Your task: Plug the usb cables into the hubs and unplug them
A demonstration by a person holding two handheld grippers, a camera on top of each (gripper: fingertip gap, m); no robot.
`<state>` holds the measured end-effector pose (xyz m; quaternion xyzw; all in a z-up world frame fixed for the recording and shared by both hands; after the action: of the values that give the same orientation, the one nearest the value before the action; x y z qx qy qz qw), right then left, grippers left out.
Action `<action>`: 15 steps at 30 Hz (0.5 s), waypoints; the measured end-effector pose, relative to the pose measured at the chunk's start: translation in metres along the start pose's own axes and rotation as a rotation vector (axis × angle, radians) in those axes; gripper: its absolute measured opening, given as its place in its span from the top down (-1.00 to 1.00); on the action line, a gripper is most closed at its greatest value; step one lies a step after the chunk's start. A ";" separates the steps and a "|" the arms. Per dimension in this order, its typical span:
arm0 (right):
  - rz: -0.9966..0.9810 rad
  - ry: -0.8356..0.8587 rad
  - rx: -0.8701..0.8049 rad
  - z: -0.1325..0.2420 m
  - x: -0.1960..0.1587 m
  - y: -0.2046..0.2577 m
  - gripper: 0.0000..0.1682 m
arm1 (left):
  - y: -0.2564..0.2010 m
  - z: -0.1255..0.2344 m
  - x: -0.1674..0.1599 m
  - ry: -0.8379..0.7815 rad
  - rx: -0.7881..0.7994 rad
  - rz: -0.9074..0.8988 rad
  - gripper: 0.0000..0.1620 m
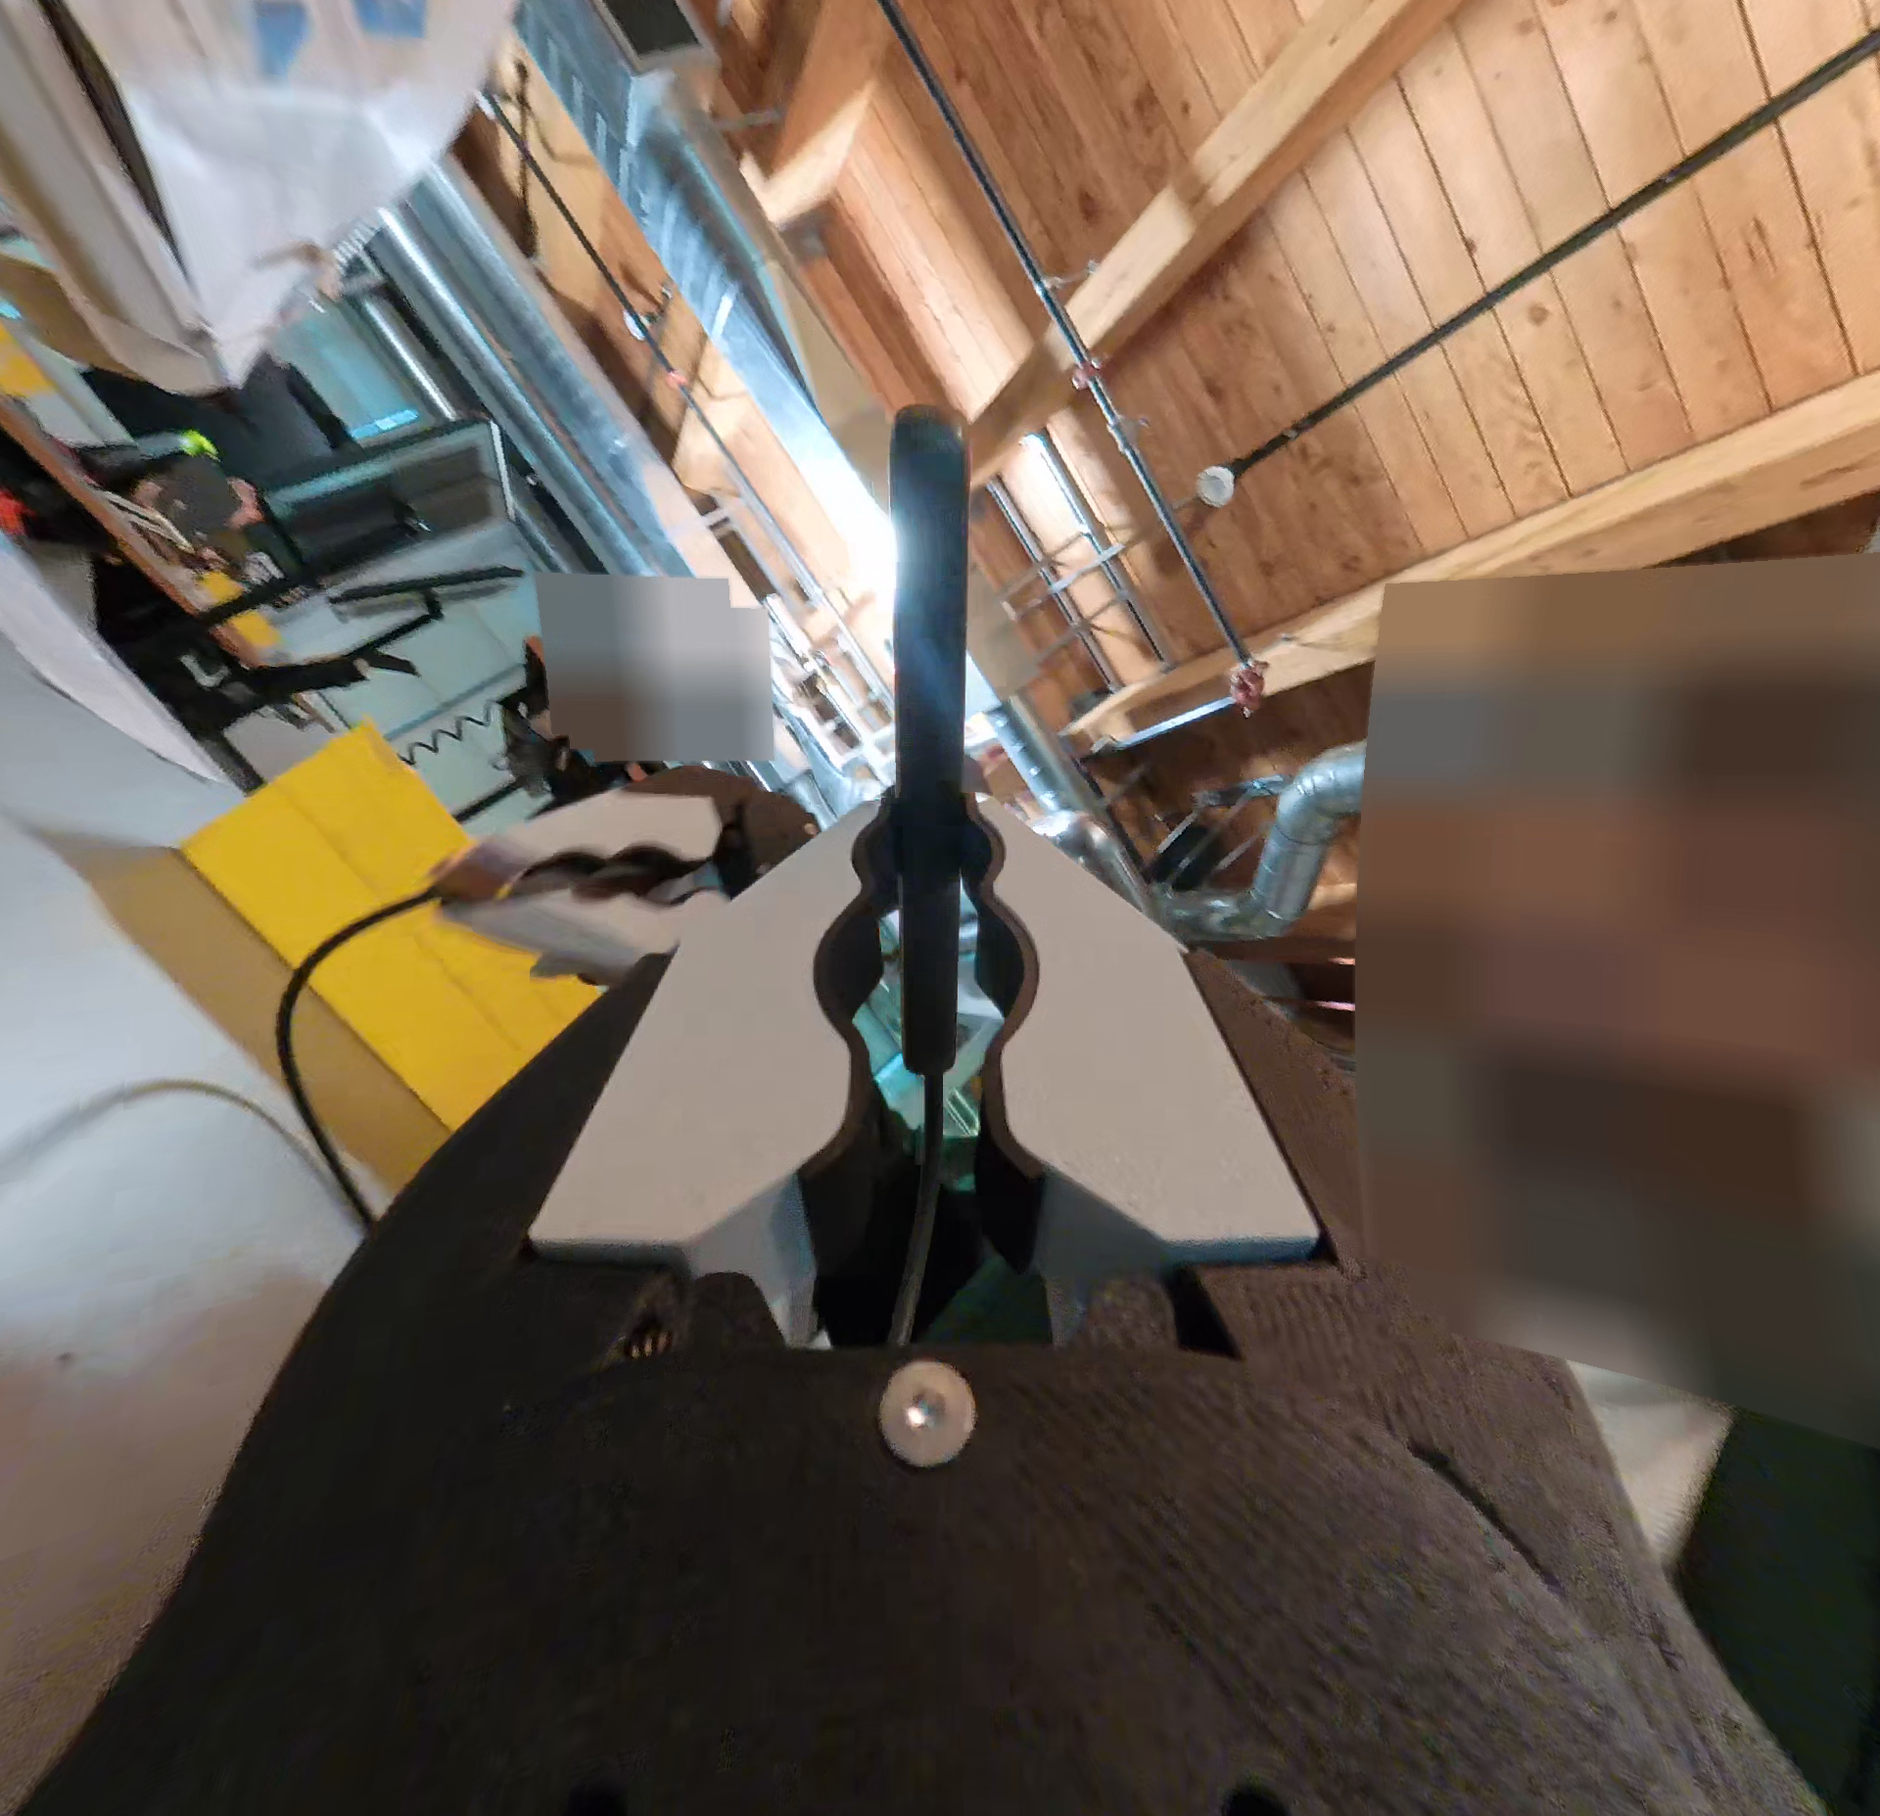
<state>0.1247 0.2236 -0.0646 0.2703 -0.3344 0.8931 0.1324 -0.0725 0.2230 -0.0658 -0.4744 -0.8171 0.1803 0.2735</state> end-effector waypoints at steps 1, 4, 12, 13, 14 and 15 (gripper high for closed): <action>-0.041 -0.075 -0.116 0.016 0.007 -0.005 0.93 | 0.000 -0.002 -0.004 0.022 -0.009 0.007 0.88; -0.081 -0.256 -0.430 0.058 0.015 -0.006 0.93 | 0.005 -0.006 -0.013 0.066 0.007 0.018 0.89; 0.313 -0.236 -0.740 0.071 -0.013 0.035 0.93 | 0.013 -0.015 -0.028 0.164 0.089 -0.015 0.88; 0.341 -0.230 -0.756 0.073 -0.013 0.035 0.93 | 0.014 -0.016 -0.029 0.181 0.101 -0.031 0.89; 0.375 -0.222 -0.775 0.076 -0.012 0.035 0.94 | 0.013 -0.017 -0.031 0.194 0.096 -0.034 0.89; 0.412 -0.218 -0.800 0.080 -0.010 0.034 0.94 | 0.012 -0.018 -0.033 0.195 0.076 -0.026 0.89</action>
<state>0.1503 0.1444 -0.0380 0.2182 -0.7112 0.6682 0.0103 -0.0403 0.2010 -0.0673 -0.4684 -0.7852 0.1607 0.3717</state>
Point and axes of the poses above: each gripper's, where its closed fingertips meet, z back along the fingers, x out of its top, y = z × x across the jaws, the point moved 7 cm from there along z, back along the fingers, and after that the axes turned 11 degrees about -x, right-handed, at the moved point
